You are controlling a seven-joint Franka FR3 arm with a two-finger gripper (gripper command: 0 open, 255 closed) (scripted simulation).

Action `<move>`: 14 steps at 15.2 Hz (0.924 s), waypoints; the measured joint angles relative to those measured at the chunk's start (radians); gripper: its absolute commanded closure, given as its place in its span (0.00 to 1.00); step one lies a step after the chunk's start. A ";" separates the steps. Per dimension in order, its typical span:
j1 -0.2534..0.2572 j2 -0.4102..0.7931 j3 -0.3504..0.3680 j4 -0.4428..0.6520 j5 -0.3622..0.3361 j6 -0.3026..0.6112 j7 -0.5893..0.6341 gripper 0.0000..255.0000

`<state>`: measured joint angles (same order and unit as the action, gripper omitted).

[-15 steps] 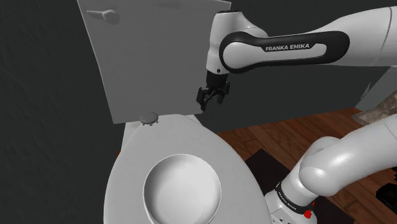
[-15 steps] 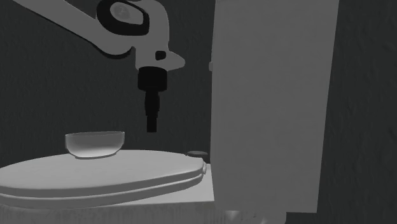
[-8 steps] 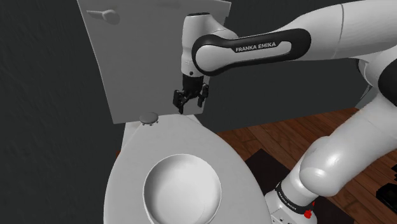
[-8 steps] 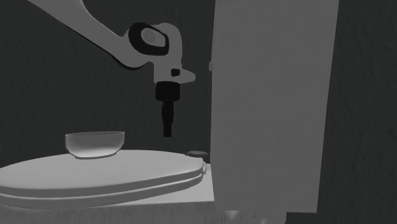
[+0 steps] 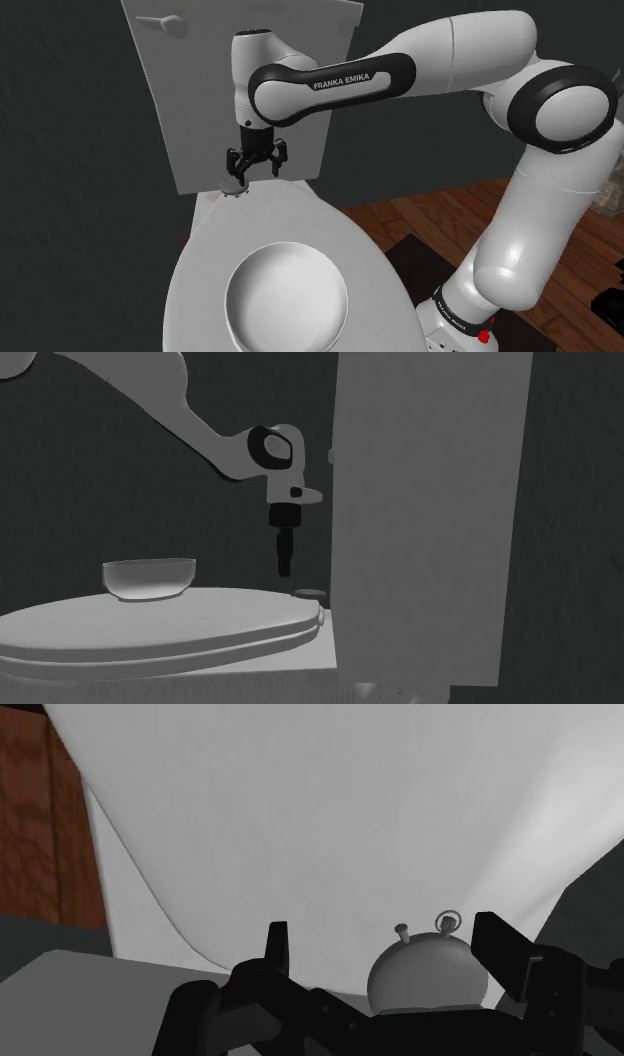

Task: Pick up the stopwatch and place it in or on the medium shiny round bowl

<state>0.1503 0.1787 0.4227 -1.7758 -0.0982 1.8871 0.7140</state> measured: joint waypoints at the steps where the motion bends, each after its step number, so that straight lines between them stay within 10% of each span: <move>1: 0.015 0.044 0.004 0.052 -0.015 -0.014 0.025 0.00; 6: 0.070 0.182 0.008 0.212 -0.066 -0.042 0.158 0.00; 14: 0.058 0.205 0.024 0.158 -0.086 0.041 0.117 0.00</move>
<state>0.2083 0.3841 0.4465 -1.6182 -0.1839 1.9282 0.8305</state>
